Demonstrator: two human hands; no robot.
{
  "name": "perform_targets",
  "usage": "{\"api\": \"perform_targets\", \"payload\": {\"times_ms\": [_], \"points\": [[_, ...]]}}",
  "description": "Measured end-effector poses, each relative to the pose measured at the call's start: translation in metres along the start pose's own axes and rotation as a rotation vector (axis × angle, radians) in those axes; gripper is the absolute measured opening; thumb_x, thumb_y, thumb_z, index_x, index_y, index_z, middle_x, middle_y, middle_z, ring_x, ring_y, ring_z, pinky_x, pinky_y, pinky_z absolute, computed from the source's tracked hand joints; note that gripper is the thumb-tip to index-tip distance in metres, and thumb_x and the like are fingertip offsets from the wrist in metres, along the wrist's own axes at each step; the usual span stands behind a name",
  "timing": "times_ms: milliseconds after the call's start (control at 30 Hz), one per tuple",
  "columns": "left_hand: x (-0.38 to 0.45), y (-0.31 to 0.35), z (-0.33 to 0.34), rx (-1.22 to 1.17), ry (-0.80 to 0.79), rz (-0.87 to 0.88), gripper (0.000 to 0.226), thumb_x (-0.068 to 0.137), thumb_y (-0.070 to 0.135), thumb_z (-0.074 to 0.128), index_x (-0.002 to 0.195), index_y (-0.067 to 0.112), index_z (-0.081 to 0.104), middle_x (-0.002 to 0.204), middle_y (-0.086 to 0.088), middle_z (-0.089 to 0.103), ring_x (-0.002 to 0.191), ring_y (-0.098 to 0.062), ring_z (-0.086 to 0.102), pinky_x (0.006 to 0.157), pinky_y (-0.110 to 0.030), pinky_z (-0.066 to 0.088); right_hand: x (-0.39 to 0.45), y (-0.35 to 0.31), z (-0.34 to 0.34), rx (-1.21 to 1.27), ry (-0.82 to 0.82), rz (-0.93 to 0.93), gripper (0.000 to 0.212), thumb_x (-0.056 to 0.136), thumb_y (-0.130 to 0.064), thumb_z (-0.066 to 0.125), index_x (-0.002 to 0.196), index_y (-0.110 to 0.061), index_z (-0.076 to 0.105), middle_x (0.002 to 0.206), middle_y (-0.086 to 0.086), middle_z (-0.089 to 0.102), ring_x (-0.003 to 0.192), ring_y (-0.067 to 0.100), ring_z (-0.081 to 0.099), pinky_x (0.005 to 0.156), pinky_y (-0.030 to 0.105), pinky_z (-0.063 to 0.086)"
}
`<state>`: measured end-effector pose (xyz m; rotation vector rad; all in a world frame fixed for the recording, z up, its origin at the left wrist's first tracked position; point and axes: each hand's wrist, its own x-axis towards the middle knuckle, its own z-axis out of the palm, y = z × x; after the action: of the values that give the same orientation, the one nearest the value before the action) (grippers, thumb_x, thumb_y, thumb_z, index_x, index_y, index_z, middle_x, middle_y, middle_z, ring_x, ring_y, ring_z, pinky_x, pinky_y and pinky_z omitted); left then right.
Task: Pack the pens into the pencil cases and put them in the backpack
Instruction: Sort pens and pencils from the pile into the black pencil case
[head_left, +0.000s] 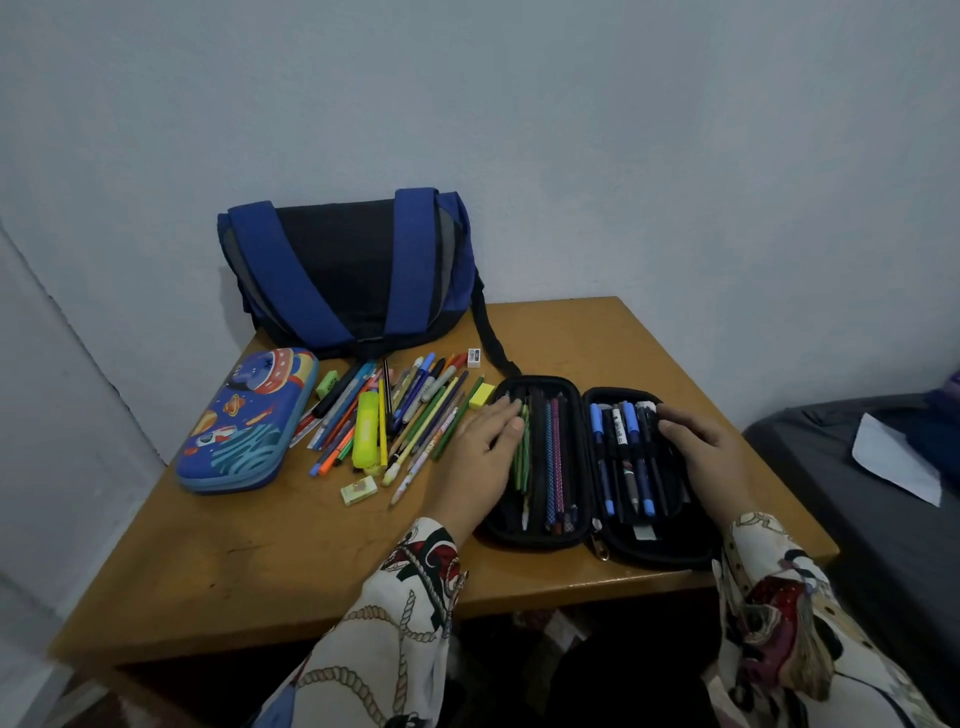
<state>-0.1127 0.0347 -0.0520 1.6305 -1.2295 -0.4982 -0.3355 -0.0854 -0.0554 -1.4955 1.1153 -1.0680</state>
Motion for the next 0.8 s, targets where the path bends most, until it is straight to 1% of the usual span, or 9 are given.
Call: {"api": "perform_targets", "payload": {"times_ms": [67, 167, 267, 367, 433, 500, 567, 667, 800], "points": [[0.003, 0.009, -0.005, -0.091, 0.105, -0.03, 0.037, 0.103, 0.026, 0.044, 0.137, 0.017, 0.052, 0.139, 0.007, 0.051, 0.128, -0.004, 0.043, 0.107, -0.021, 0.033, 0.0, -0.001, 0.0, 0.022, 0.027, 0.004, 0.02, 0.094, -0.02, 0.061, 0.109, -0.023, 0.074, 0.111, 0.001, 0.07, 0.108, 0.022, 0.064, 0.091, 0.043, 0.054], [0.023, 0.013, -0.018, 0.055, 0.263, -0.05, 0.033, 0.102, 0.019, 0.044, 0.132, 0.015, 0.057, 0.129, 0.001, 0.059, 0.118, -0.013, 0.053, 0.098, -0.028, 0.044, -0.001, -0.003, 0.0, 0.059, 0.06, -0.001, 0.018, 0.095, -0.017, 0.06, 0.106, -0.02, 0.074, 0.106, 0.002, 0.071, 0.102, 0.02, 0.066, 0.076, 0.031, 0.053], [0.053, 0.012, -0.031, 0.308, 0.335, -0.044, 0.031, 0.099, 0.011, 0.045, 0.123, 0.011, 0.064, 0.111, -0.009, 0.067, 0.1, -0.025, 0.061, 0.082, -0.036, 0.05, 0.0, -0.002, 0.0, 0.059, 0.087, 0.012, 0.016, 0.094, -0.018, 0.061, 0.1, -0.022, 0.076, 0.102, 0.002, 0.073, 0.101, 0.022, 0.067, 0.083, 0.039, 0.056], [0.079, 0.011, -0.041, 0.641, 0.252, -0.075, 0.025, 0.097, 0.01, 0.045, 0.11, 0.009, 0.067, 0.104, -0.015, 0.066, 0.103, -0.03, 0.055, 0.086, -0.041, 0.047, 0.002, -0.001, 0.0, 0.058, 0.12, 0.021, 0.016, 0.091, -0.018, 0.064, 0.094, -0.024, 0.078, 0.097, 0.0, 0.075, 0.099, 0.023, 0.068, 0.091, 0.047, 0.055], [0.088, 0.011, -0.042, 0.831, 0.171, -0.091, 0.022, 0.098, 0.011, 0.044, 0.102, 0.006, 0.065, 0.104, -0.016, 0.063, 0.108, -0.031, 0.05, 0.082, -0.039, 0.042, 0.002, -0.003, 0.0, 0.048, 0.134, 0.03, 0.016, 0.09, -0.017, 0.064, 0.094, -0.023, 0.078, 0.096, 0.0, 0.075, 0.098, 0.023, 0.068, 0.09, 0.046, 0.055], [0.094, 0.01, -0.04, 0.955, 0.133, -0.095, 0.02, 0.097, 0.01, 0.044, 0.103, 0.005, 0.063, 0.108, -0.016, 0.061, 0.111, -0.031, 0.047, 0.079, -0.038, 0.039, 0.002, -0.005, 0.0, 0.046, 0.142, 0.038, 0.016, 0.091, -0.014, 0.063, 0.098, -0.019, 0.077, 0.096, 0.001, 0.074, 0.096, 0.023, 0.068, 0.085, 0.041, 0.056], [0.097, 0.011, -0.039, 1.023, 0.103, -0.119, 0.021, 0.096, 0.008, 0.045, 0.107, 0.005, 0.063, 0.112, -0.015, 0.059, 0.114, -0.03, 0.045, 0.076, -0.036, 0.036, 0.0, -0.008, 0.001, 0.054, 0.126, 0.045, 0.016, 0.091, -0.012, 0.063, 0.101, -0.018, 0.076, 0.098, 0.002, 0.073, 0.095, 0.022, 0.068, 0.08, 0.037, 0.057], [0.1, 0.015, -0.036, 1.075, 0.058, -0.16, 0.022, 0.097, 0.008, 0.045, 0.111, 0.005, 0.062, 0.116, -0.015, 0.058, 0.116, -0.03, 0.045, 0.077, -0.036, 0.036, -0.001, -0.009, 0.001, 0.076, 0.084, 0.064, 0.019, 0.091, -0.008, 0.064, 0.105, -0.017, 0.074, 0.101, 0.003, 0.072, 0.096, 0.022, 0.069, 0.083, 0.04, 0.058], [0.102, 0.017, -0.037, 1.042, 0.079, -0.202, 0.02, 0.096, 0.013, 0.049, 0.106, 0.003, 0.064, 0.111, -0.016, 0.062, 0.107, -0.032, 0.056, 0.074, -0.036, 0.041, -0.002, -0.01, 0.001, 0.091, 0.066, 0.07, 0.026, 0.09, 0.0, 0.061, 0.105, -0.017, 0.073, 0.1, 0.005, 0.073, 0.095, 0.023, 0.069, 0.078, 0.035, 0.058]]}}
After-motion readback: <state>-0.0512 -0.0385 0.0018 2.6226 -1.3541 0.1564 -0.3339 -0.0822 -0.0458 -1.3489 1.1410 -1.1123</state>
